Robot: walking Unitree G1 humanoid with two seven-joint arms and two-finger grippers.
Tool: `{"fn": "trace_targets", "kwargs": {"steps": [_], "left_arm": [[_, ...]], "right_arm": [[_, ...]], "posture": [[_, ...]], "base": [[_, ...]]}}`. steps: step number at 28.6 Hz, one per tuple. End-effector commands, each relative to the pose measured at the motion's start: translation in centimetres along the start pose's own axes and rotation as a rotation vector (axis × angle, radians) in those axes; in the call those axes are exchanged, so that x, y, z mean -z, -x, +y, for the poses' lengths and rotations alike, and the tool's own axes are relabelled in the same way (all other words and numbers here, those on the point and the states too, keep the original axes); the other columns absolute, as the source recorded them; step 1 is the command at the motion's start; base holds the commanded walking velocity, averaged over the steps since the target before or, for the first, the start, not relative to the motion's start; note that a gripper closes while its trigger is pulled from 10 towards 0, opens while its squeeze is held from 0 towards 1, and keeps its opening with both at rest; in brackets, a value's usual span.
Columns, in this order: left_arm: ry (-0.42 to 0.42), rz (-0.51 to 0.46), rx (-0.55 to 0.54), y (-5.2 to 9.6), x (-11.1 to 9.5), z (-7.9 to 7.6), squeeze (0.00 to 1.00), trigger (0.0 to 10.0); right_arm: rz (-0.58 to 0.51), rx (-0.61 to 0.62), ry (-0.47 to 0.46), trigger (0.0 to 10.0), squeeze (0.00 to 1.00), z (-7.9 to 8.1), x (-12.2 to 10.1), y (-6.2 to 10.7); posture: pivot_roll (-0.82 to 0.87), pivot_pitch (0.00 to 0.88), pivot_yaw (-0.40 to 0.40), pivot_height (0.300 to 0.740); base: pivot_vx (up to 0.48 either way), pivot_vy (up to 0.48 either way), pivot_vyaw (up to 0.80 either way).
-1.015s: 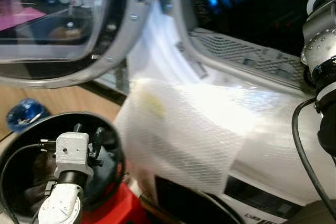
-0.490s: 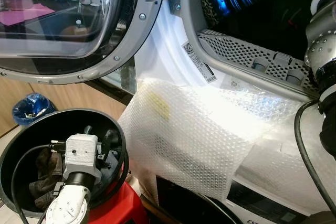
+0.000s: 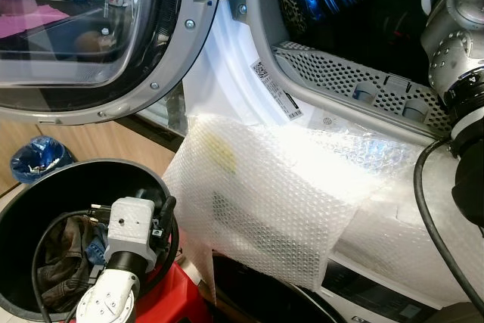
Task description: Clothes washing
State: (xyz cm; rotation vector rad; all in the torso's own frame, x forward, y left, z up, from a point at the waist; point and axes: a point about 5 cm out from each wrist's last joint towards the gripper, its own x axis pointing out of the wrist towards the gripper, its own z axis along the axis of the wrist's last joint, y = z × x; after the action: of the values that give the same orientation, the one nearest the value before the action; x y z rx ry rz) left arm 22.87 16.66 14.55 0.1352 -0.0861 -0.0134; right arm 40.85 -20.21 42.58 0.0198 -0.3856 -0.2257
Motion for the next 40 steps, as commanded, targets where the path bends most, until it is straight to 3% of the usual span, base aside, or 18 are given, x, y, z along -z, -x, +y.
{"fn": "trace_targets", "kwargs": {"steps": [1,5,9,10,11,13,15,18,23,31,33,40], "left_arm": [[-0.007,0.037,0.030,-0.1,0.6,-0.3,0.00,10.0],[-0.009,0.037,0.048,-0.2,0.5,-0.5,0.00,10.0],[-0.007,0.040,0.059,-0.3,0.6,-0.7,0.00,10.0],[-0.008,0.039,0.065,-0.3,0.5,-0.8,0.00,10.0],[-0.008,0.039,0.066,-0.3,0.5,-0.8,0.00,10.0],[-0.008,0.039,0.065,-0.3,0.5,-0.7,0.00,10.0],[-0.008,0.038,0.066,-0.4,0.5,-0.8,0.00,10.0],[-0.008,0.037,0.067,-0.4,0.4,-0.8,0.00,10.0],[-0.009,0.036,0.087,-0.6,0.4,-1.1,0.00,10.0],[-0.005,0.035,0.098,-0.3,0.3,-1.1,0.00,10.0],[-0.004,0.035,0.109,-0.2,0.1,-1.1,0.00,10.0],[-0.011,0.034,0.129,-0.1,-0.1,-0.9,0.00,10.0]], "right_arm": [[-0.021,-0.028,0.044,10.0,1.00,0.0,-1.1,-0.1],[-0.052,-0.083,0.136,10.0,1.00,0.6,-1.8,-0.1],[-0.084,-0.146,0.132,10.0,1.00,1.2,-2.3,0.0],[-0.099,-0.248,0.139,10.0,1.00,2.1,-2.5,0.1],[-0.103,-0.274,0.140,10.0,1.00,2.3,-2.6,0.2],[-0.096,-0.054,-0.038,10.0,1.00,-0.6,-3.0,-0.2],[-0.029,0.175,-0.164,10.0,1.00,-3.9,-1.9,-0.2],[-0.048,0.102,-0.049,10.0,1.00,-3.0,-1.9,-0.2],[-0.066,0.080,0.008,10.0,1.00,-2.5,-1.8,-0.2],[-0.145,0.338,-0.055,10.0,1.00,-6.3,-2.6,0.2],[-0.178,0.495,-0.086,10.0,1.00,-8.9,-2.6,0.7],[-0.194,0.540,-0.102,10.0,1.00,-9.8,-2.0,1.0]], "posture": [[0.23,0.062,-0.105,0.740],[0.22,0.061,-0.099,0.740],[0.21,0.060,-0.096,0.740],[0.22,0.059,-0.095,0.740],[0.22,0.059,-0.095,0.740],[0.22,0.056,-0.095,0.740],[0.23,0.052,-0.098,0.740],[0.22,0.053,-0.092,0.740],[0.22,0.057,-0.088,0.740],[0.22,0.075,-0.071,0.740],[0.22,0.081,-0.057,0.740],[0.21,0.093,-0.026,0.740]], "base": [[0.000,0.000,0.00],[0.000,0.000,0.00],[0.000,0.000,0.00],[0.000,0.000,0.00],[0.000,0.000,0.00],[0.000,0.000,0.00],[0.000,0.000,0.00],[0.000,0.000,0.00],[0.000,0.000,0.00],[0.000,0.000,0.00],[0.000,0.000,0.00],[0.000,0.000,0.00]]}}
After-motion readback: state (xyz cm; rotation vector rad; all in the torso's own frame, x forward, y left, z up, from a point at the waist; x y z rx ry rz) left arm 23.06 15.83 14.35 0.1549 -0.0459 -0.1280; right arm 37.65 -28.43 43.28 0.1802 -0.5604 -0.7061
